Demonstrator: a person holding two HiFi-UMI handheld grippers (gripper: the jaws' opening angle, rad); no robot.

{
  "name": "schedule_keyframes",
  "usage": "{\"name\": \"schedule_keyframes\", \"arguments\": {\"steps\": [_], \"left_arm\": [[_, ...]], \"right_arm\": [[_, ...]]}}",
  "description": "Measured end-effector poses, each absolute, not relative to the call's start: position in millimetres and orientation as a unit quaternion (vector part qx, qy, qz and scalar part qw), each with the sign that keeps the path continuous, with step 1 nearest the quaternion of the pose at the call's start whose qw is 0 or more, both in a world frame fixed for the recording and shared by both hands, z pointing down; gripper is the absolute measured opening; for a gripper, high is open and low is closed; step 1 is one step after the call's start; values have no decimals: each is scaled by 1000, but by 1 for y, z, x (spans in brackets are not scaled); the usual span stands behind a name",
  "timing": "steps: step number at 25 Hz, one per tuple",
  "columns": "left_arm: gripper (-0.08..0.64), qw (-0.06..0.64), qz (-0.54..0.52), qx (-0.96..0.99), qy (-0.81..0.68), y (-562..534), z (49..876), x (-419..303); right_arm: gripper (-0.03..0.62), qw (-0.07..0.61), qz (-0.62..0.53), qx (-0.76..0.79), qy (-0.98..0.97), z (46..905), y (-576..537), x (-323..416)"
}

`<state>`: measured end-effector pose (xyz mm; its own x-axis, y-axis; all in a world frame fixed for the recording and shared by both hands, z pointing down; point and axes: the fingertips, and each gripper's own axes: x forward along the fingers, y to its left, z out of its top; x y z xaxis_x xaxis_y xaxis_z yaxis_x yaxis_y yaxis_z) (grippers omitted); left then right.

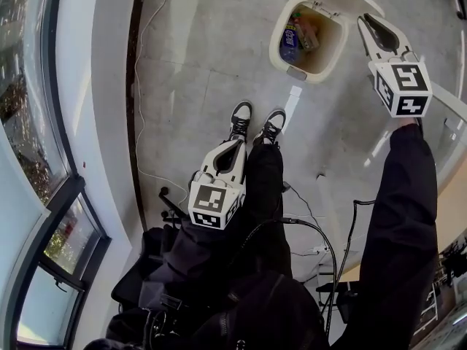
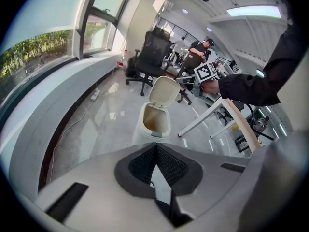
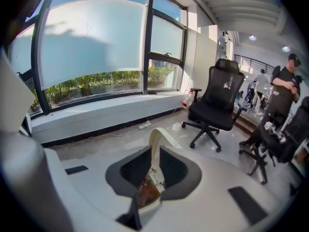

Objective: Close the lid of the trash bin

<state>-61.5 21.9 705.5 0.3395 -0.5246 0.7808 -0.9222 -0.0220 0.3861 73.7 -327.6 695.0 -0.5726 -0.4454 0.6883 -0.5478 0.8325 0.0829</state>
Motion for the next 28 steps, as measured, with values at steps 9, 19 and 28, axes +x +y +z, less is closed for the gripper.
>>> {"name": "schedule_keyframes", "arguments": {"steps": [9,19,28], "left_arm": [[2,460,215,677,-532,23,710,-65],[2,466,212,665,-544,34,712,-82],[2,465,213,669,-539,37,712,-78]], "right_arm": [[131,452,4,250,-856,708,-376,78],[164,499,10,215,-839,731,-359,83],[164,504,13,171,-847,737,-294,78]]}}
